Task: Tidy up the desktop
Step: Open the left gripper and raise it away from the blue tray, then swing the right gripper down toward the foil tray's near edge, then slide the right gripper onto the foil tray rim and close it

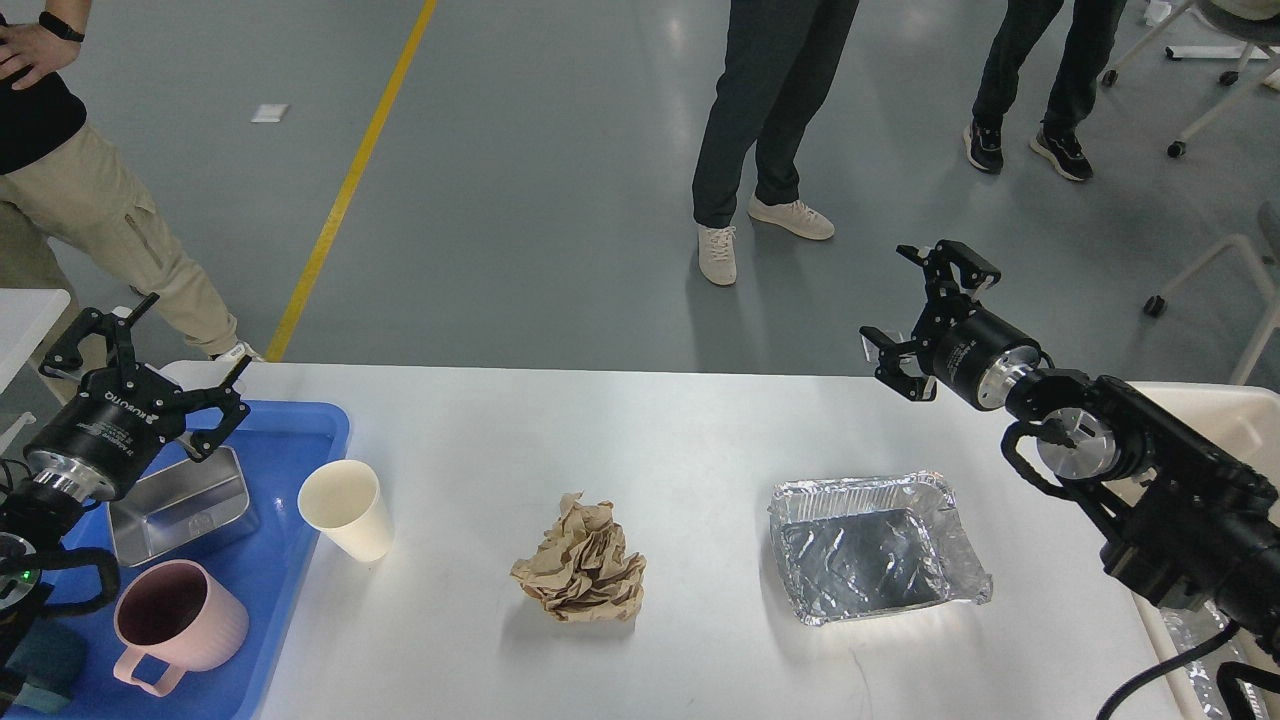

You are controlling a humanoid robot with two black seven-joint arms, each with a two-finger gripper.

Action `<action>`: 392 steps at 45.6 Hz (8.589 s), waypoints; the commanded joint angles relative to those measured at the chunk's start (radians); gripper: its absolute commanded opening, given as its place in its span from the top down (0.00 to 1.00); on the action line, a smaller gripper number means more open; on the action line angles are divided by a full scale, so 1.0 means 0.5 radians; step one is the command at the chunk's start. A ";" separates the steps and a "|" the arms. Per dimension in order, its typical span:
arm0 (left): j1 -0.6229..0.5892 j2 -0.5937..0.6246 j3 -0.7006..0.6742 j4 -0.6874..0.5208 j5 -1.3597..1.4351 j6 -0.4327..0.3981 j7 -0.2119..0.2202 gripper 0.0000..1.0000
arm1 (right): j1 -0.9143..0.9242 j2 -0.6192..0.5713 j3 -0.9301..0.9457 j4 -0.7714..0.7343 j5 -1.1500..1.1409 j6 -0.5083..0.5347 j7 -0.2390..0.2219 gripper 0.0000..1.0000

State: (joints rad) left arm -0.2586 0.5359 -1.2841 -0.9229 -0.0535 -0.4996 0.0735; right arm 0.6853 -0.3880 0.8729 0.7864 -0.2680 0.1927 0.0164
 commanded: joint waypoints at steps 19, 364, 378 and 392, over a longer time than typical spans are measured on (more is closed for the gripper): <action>0.005 0.002 0.034 0.008 0.009 -0.044 0.013 0.03 | -0.036 -0.712 -0.506 0.344 -0.240 0.587 0.228 0.00; 0.244 0.063 -0.208 0.002 0.132 -0.388 0.010 0.03 | -0.232 -0.289 -1.414 -0.211 -2.084 -0.039 1.072 0.00; 0.253 0.060 -0.217 0.002 0.132 -0.409 0.010 0.03 | -0.217 -0.270 -1.445 -0.217 -2.084 -0.091 1.075 0.00; 0.266 0.060 -0.221 0.002 0.132 -0.415 0.010 0.03 | -0.214 -0.255 -1.552 -0.226 -2.105 -0.229 1.102 0.19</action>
State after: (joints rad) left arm -0.1269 0.5660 -1.3944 -0.9218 0.0122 -0.7060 0.0781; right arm 0.5769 -0.5169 0.1390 0.6755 -1.3168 0.1100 0.5654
